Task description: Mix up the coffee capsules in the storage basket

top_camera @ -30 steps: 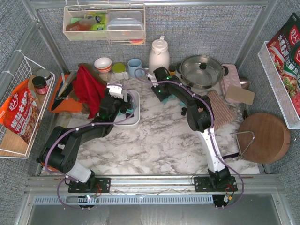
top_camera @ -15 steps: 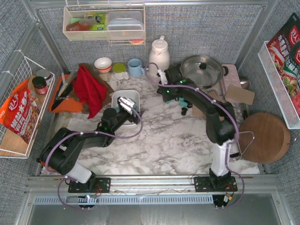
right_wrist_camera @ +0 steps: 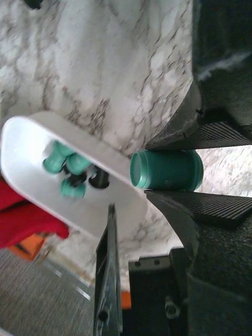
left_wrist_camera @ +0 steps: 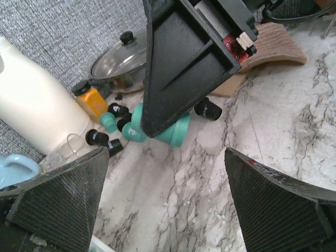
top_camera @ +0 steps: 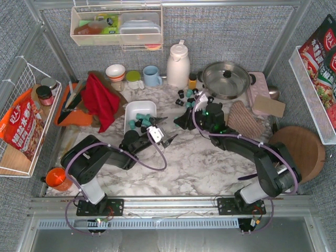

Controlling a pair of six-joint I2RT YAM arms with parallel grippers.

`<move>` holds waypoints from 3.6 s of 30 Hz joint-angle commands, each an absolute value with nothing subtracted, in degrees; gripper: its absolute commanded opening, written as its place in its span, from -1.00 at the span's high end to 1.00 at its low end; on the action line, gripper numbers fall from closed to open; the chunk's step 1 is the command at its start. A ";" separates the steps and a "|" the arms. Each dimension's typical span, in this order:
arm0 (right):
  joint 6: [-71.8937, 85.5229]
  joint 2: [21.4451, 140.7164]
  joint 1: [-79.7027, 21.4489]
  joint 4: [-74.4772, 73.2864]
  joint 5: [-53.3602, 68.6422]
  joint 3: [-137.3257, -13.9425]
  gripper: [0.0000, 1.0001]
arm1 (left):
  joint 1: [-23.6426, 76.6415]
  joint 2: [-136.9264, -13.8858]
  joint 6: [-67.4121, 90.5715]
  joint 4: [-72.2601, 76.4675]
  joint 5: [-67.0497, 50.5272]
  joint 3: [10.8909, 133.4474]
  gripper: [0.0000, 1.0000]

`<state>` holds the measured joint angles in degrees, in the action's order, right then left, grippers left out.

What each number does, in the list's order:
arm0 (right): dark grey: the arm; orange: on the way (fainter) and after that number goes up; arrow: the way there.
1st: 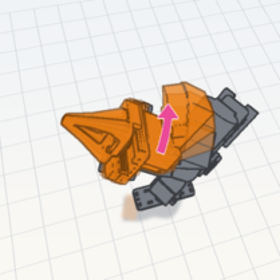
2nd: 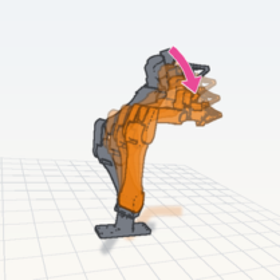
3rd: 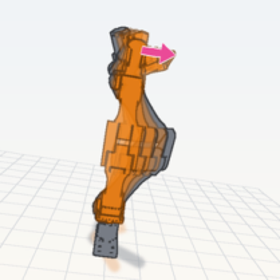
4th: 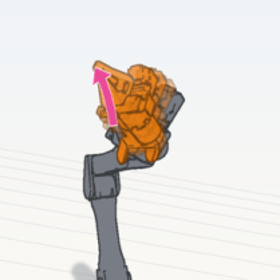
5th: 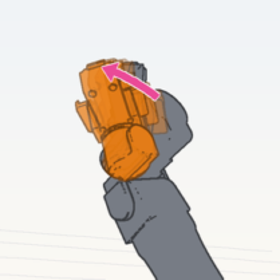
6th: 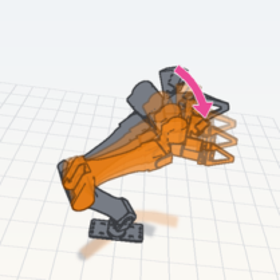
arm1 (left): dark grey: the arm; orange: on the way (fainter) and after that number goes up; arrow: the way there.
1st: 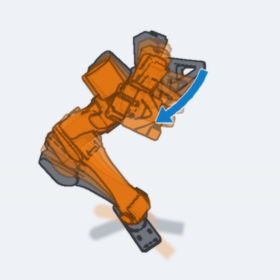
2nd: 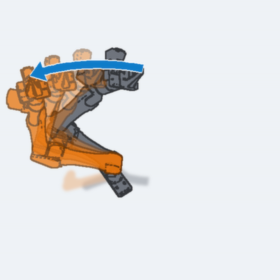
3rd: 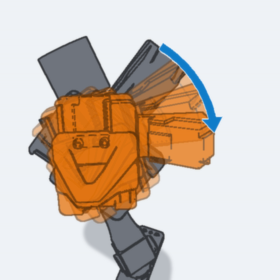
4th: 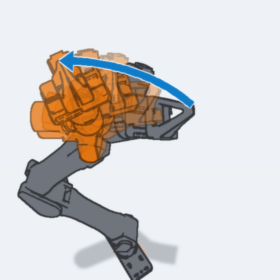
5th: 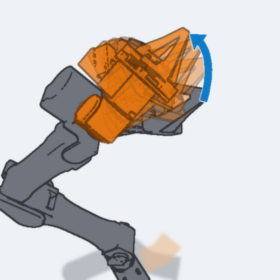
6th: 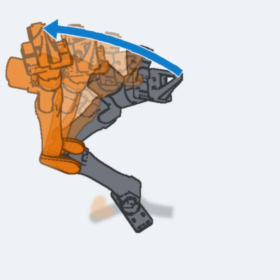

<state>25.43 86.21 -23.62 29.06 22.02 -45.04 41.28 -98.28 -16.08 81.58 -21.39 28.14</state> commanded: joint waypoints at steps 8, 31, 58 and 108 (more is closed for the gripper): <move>28.92 83.06 -24.23 44.92 35.92 -39.39 0.56 | 43.19 -99.75 -19.14 87.86 -17.58 28.71 -0.98; 26.35 84.71 -27.13 36.19 40.15 -44.47 0.52 | 45.05 -98.44 -22.73 88.84 -16.93 27.59 -0.42; 17.80 77.80 -27.61 19.11 30.29 -48.26 -0.29 | 44.55 -98.06 -18.90 93.87 -8.94 22.41 0.54; 15.49 126.06 -13.17 -12.80 -0.38 -97.17 -0.04 | 24.08 -95.21 7.01 47.55 -4.32 45.43 -0.98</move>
<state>15.73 124.66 -13.13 -11.29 -2.57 -95.50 23.97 -97.38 7.94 40.25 -1.58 47.18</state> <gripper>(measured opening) 0.532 0.993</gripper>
